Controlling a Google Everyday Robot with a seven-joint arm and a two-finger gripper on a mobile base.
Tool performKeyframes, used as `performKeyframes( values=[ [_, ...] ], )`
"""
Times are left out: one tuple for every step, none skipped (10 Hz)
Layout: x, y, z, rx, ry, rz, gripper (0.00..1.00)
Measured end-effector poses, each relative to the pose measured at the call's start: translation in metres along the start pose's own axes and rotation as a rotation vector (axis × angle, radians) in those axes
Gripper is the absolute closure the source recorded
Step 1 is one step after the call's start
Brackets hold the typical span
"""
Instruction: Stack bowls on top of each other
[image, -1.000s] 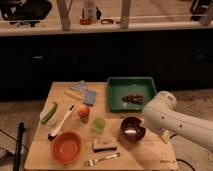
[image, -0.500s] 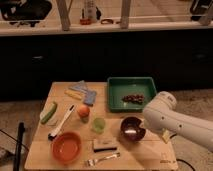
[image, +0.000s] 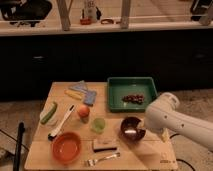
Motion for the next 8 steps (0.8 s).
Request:
performKeyframes(
  values=[
    [-0.001,-0.003,0.007,0.005,-0.005,-0.025,0.20],
    [-0.002,-0.007,0.018,0.009,-0.010,-0.054,0.20],
    [-0.002,-0.011,0.027,0.011,-0.017,-0.074,0.20],
    [-0.001,-0.013,0.038,0.011,-0.025,-0.090,0.21],
    [0.001,-0.015,0.051,0.017,-0.034,-0.103,0.28],
    [0.002,-0.016,0.056,0.023,-0.039,-0.111,0.36],
    [0.005,-0.016,0.060,0.029,-0.041,-0.118,0.44],
    [0.007,-0.017,0.063,0.034,-0.046,-0.130,0.56]
  ],
)
